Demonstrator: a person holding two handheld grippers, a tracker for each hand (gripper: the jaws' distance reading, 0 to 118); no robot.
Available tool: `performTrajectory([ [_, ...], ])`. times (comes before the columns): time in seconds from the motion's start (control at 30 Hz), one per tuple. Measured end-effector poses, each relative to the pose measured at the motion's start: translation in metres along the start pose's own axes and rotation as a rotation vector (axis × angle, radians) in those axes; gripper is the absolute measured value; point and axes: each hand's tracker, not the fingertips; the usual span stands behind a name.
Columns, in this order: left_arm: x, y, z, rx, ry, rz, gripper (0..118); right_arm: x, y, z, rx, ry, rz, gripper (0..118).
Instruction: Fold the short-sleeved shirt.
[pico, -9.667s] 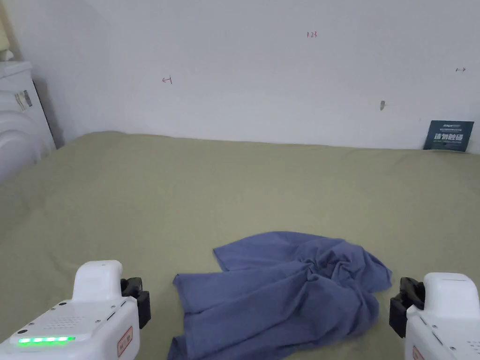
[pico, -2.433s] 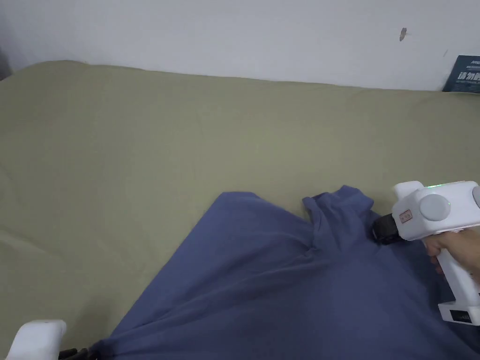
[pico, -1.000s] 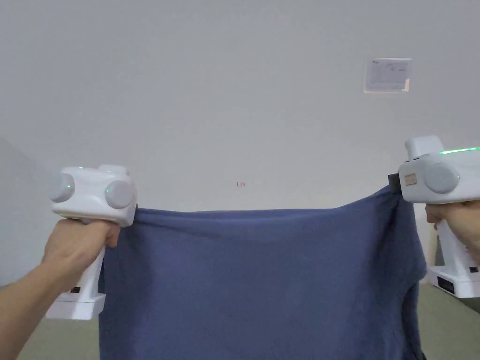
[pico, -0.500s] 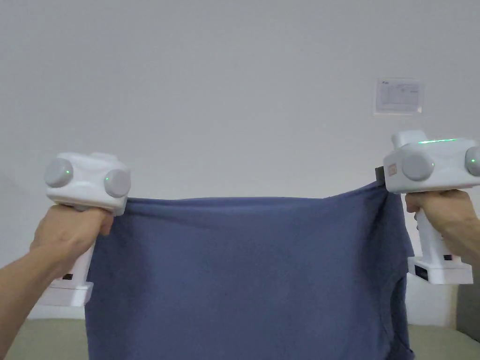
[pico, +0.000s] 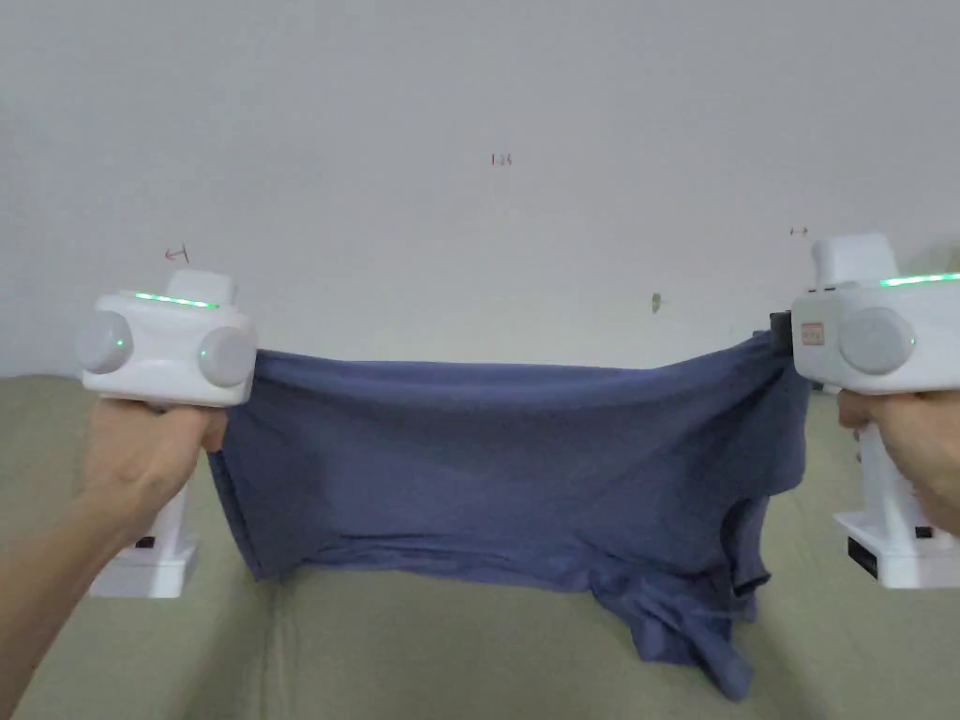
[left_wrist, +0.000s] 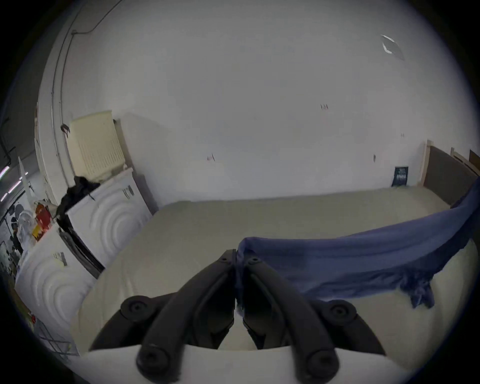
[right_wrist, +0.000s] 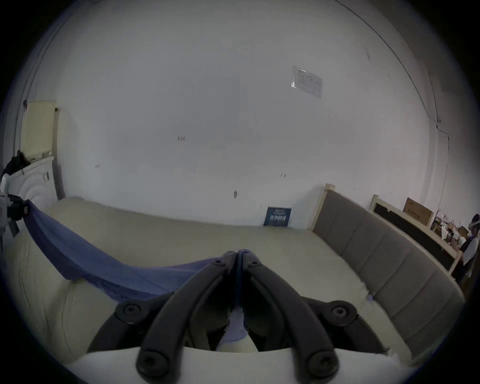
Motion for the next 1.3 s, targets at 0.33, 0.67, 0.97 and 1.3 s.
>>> performTrajectory([
  [0.33,-0.025,-0.149,0.053,-0.130,-0.084,-0.017,4,0.005,-0.156,0.090,-0.171,0.126,-0.059,8],
  [0.67,-0.065,-0.258,0.162,-0.214,-0.134,-0.034,4,0.022,-0.245,0.235,-0.280,0.173,-0.053,8],
  [0.97,-0.096,-0.325,0.247,-0.276,-0.214,-0.008,4,0.042,-0.300,0.322,-0.346,0.207,-0.040,8],
  [1.3,-0.108,-0.352,0.257,-0.346,-0.239,-0.018,4,0.046,-0.330,0.326,-0.421,0.211,-0.050,8],
])
